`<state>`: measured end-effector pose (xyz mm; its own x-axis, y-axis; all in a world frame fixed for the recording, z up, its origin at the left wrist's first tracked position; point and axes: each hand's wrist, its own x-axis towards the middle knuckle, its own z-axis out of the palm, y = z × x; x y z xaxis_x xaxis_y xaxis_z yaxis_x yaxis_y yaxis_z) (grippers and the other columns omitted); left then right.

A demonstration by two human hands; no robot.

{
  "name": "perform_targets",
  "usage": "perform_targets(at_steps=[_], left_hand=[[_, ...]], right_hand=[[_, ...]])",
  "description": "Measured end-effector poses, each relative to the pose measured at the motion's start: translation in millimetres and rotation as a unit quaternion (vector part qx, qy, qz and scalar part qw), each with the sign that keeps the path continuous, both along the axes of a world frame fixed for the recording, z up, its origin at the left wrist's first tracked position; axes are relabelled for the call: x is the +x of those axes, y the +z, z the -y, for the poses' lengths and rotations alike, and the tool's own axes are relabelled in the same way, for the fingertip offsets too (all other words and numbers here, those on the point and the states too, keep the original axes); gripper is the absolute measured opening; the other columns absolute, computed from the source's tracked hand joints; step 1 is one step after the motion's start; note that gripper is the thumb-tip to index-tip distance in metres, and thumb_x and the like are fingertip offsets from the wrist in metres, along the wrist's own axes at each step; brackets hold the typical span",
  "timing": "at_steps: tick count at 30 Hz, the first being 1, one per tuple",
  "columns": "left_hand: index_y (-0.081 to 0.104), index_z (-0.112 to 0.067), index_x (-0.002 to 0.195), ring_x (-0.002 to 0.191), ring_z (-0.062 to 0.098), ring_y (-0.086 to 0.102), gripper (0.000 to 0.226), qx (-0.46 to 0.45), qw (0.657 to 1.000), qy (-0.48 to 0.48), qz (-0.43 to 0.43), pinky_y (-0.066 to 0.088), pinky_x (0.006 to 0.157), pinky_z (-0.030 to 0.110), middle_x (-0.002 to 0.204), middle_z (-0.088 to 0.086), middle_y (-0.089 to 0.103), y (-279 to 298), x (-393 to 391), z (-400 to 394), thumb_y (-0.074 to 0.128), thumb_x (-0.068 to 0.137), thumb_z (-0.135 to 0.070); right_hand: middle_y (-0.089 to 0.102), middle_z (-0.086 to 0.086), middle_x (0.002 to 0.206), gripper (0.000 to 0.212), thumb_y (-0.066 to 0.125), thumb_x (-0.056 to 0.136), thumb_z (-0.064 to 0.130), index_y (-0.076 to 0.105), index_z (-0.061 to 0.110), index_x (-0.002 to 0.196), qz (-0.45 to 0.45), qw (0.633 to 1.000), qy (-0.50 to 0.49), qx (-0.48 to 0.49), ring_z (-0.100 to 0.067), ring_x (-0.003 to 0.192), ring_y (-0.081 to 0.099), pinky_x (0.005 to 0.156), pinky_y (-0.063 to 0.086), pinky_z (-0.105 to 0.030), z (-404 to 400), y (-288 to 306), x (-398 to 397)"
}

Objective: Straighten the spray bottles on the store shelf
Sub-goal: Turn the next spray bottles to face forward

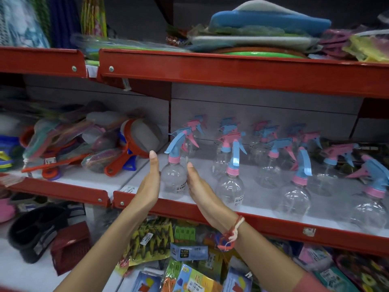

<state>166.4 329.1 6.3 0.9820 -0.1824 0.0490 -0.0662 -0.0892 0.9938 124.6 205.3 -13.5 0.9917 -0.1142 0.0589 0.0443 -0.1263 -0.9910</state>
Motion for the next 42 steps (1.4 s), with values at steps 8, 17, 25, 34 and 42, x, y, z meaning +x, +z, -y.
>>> perform_targets(at_steps=[8, 17, 25, 34, 42], left_hand=[[0.030, 0.001, 0.143, 0.143, 0.031, 0.028, 0.140, -0.045, 0.998, -0.030, -0.045, 0.018, 0.118, 0.041, 0.154, 0.021, 0.028, -18, 3, -24, 0.011, 0.046, -0.098], [0.024, -0.010, 0.147, 0.144, 0.022, 0.026, 0.146, 0.019, 0.997, -0.060, -0.034, 0.014, 0.120, 0.049, 0.157, 0.012, 0.025, -8, -30, -19, 0.011, 0.035, -0.103], [0.055, -0.007, 0.125, 0.141, 0.026, 0.032, 0.108, 0.023, 0.998, -0.058, -0.009, 0.017, 0.119, 0.040, 0.151, 0.016, 0.037, 1, -21, -12, 0.004, 0.067, -0.082], [0.035, -0.025, 0.145, 0.143, 0.023, 0.029, 0.111, 0.016, 0.998, 0.050, 0.041, 0.018, 0.116, 0.045, 0.155, 0.006, 0.034, -4, -35, -10, 0.009, 0.061, -0.093], [0.064, -0.025, 0.106, 0.112, 0.011, 0.059, 0.041, -0.064, 0.985, 0.022, 0.161, 0.040, 0.104, 0.037, 0.111, -0.007, 0.067, -10, -72, 23, 0.031, 0.097, -0.047]], right_hand=[[0.023, 0.009, 0.158, 0.065, 0.021, 0.092, 0.064, 0.021, 0.031, 0.149, 0.009, 0.999, -0.043, -0.016, -0.013, 0.145, 0.021, 0.114, 0.017, -0.032, 6, 14, -9], [0.017, -0.002, 0.160, 0.077, 0.017, 0.090, 0.067, 0.013, 0.020, 0.151, -0.016, 0.998, 0.003, 0.059, -0.016, 0.147, 0.017, 0.120, 0.011, -0.038, -7, 19, 1], [0.013, -0.001, 0.161, 0.076, 0.018, 0.088, 0.070, 0.012, 0.026, 0.151, -0.025, 0.998, 0.007, 0.063, -0.016, 0.147, 0.015, 0.120, 0.011, -0.042, -12, 12, -22], [0.023, 0.008, 0.158, 0.072, 0.019, 0.087, 0.072, 0.023, 0.034, 0.148, 0.007, 0.999, -0.012, -0.034, -0.013, 0.145, 0.021, 0.116, 0.014, -0.035, -7, 12, -47], [0.076, 0.002, 0.088, 0.038, 0.041, 0.097, 0.035, 0.071, 0.018, 0.082, 0.224, 0.940, -0.255, 0.037, -0.013, 0.088, 0.069, 0.083, 0.054, -0.028, 53, 26, -105]])
